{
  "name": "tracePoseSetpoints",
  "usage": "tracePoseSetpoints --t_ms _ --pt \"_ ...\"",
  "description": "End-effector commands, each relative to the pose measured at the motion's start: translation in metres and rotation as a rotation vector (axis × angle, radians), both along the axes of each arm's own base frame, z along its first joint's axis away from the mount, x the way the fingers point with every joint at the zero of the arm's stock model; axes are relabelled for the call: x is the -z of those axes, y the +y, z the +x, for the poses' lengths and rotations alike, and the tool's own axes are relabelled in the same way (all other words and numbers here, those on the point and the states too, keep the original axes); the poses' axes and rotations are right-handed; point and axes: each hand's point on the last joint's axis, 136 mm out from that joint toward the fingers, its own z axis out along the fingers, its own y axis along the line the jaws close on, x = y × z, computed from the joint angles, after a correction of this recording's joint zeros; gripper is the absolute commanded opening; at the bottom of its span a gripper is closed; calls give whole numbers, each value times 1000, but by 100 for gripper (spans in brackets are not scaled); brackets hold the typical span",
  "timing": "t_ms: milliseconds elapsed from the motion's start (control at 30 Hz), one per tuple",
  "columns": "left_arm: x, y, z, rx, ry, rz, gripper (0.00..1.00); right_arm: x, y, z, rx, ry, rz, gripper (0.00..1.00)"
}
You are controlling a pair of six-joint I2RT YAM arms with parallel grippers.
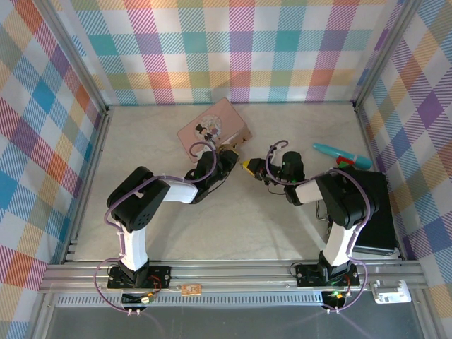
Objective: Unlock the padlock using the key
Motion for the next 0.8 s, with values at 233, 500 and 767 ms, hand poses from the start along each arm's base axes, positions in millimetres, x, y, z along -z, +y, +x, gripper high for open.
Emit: tracePoseSetpoints --t_ms 233,500,767 --pt "-34 -26 -9 52 -57 -116 0 -12 8 3 2 -25 45 0" --pt "-37 -24 -18 64 -59 -113 0 -7 13 13 -6 -10 36 0" --pt "-41 -34 -23 112 -43 -156 0 5 15 15 -47 -61 -115 0"
